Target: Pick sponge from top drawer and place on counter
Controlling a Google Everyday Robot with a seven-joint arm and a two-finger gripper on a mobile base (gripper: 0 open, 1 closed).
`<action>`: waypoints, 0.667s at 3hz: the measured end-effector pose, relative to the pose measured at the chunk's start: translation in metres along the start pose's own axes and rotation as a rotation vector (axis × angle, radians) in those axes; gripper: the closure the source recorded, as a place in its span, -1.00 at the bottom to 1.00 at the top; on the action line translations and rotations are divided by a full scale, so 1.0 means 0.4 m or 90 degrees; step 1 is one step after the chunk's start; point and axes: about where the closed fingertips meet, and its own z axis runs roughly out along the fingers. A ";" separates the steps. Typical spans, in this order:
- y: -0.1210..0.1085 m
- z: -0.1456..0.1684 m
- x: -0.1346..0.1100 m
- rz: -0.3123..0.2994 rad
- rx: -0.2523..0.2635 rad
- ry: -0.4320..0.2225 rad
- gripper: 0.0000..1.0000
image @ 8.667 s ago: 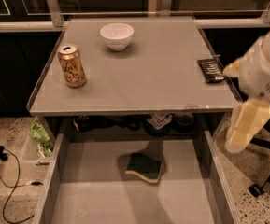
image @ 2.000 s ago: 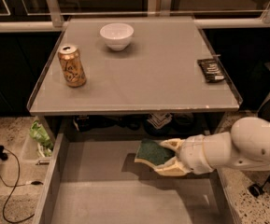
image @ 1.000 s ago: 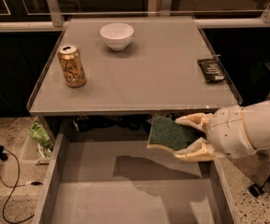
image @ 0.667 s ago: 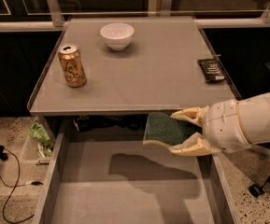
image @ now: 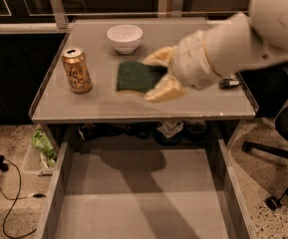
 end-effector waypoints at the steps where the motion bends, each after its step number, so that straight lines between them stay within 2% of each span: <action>1: -0.048 0.028 -0.097 -0.045 0.001 -0.023 1.00; 2: -0.037 0.024 -0.084 -0.037 0.001 -0.017 1.00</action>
Offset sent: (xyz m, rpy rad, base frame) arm 0.0065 0.0206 0.0184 0.0007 -0.0360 0.0172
